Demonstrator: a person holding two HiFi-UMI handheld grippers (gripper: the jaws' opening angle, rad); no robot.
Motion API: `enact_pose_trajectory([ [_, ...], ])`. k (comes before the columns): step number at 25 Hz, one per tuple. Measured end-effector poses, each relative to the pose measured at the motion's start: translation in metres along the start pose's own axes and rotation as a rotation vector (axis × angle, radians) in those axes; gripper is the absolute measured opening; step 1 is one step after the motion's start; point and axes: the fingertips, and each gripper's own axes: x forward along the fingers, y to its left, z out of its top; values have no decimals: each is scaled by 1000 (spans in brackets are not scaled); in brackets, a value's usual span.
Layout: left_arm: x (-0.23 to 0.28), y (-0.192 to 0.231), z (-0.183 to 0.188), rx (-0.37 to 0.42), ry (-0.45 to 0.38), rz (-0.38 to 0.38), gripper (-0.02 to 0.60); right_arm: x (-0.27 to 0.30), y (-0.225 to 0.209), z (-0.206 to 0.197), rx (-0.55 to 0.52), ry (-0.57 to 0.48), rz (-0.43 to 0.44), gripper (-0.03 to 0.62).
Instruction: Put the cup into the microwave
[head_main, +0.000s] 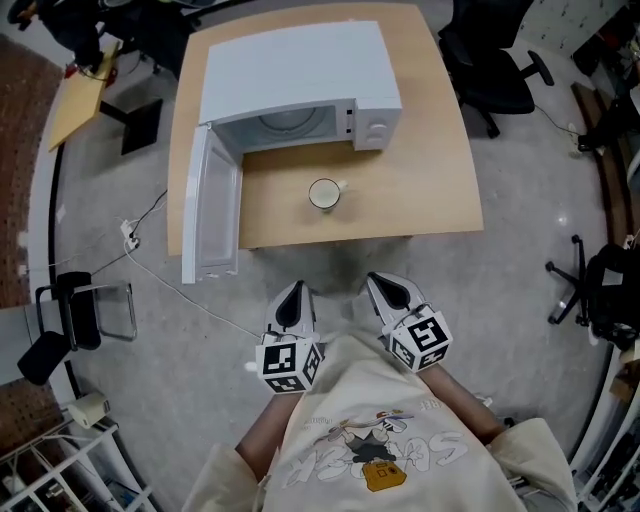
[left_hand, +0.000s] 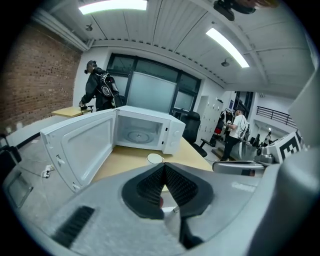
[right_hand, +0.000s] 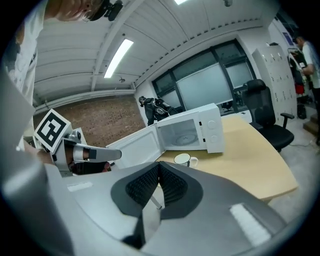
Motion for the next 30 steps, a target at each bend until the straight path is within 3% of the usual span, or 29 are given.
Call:
enact_pose_trajectory([
  [6,22,11,2,-9,21,15,5,25,-14,3,-58,44,14,43],
  [12,76,64,44,-24,-9,-17,5,97,-33,27,-71,70,-29,43],
  [17,111,88,75,7,-15,-98,5,143,-35,58,-131,85,-28,43],
  [22,145,74,56,84,30,-226,6,151,-51,72,-158,93,7,9],
  [24,161,71,43,178,46,-228,118,150,-59,70,-180,115,30,26],
  [28,204,69,-17,384,154,-220,413,157,-93,59,-308,157,-2,51],
  [30,223,64,-43,477,174,-238,465,164,-110,48,-399,179,-29,52],
])
